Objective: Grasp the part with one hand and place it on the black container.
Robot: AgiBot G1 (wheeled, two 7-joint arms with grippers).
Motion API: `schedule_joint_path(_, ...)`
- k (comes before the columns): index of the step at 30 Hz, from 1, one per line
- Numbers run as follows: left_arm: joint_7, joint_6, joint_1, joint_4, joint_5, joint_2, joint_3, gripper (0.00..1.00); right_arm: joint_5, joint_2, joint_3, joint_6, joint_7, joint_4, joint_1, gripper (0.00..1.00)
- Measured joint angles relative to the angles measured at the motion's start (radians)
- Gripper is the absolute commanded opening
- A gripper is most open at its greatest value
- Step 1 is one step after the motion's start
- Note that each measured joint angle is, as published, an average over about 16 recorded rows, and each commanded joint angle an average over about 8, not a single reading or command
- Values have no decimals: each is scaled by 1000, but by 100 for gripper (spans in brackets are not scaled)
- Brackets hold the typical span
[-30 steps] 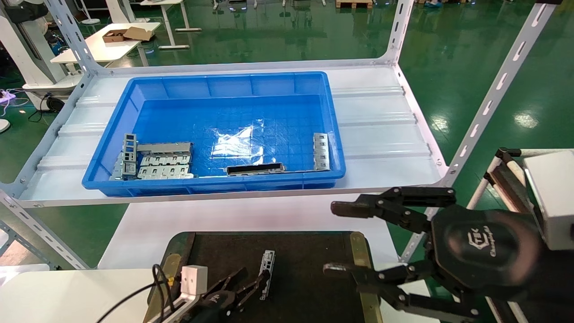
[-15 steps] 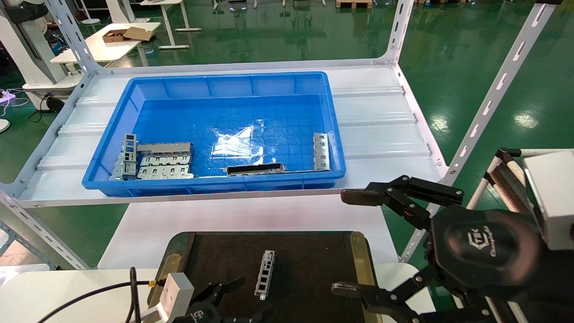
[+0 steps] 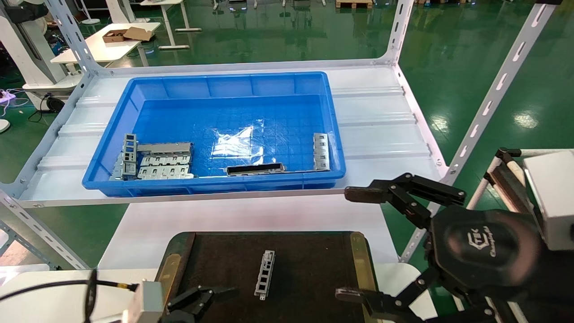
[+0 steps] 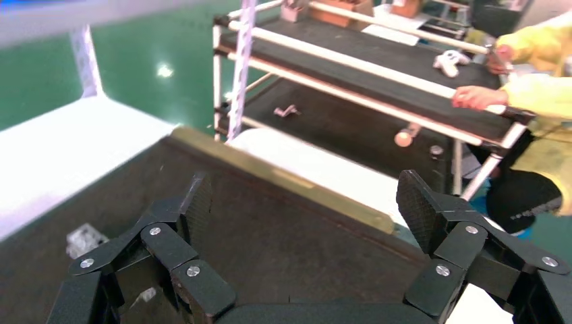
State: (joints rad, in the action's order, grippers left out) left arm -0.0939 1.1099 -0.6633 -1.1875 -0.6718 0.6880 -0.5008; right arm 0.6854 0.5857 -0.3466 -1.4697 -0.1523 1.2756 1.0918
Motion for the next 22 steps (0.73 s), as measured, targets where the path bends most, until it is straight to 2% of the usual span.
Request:
schedule_joint_path(10, 28, 116, -43, -61, 40, -77, 22, 100, 0, 0, 0, 0, 0, 0, 0, 100)
schedule_joint_path(22, 56, 150, -62, -122, 73, -119, 41, 100, 0, 0, 0, 0, 0, 0, 0, 100)
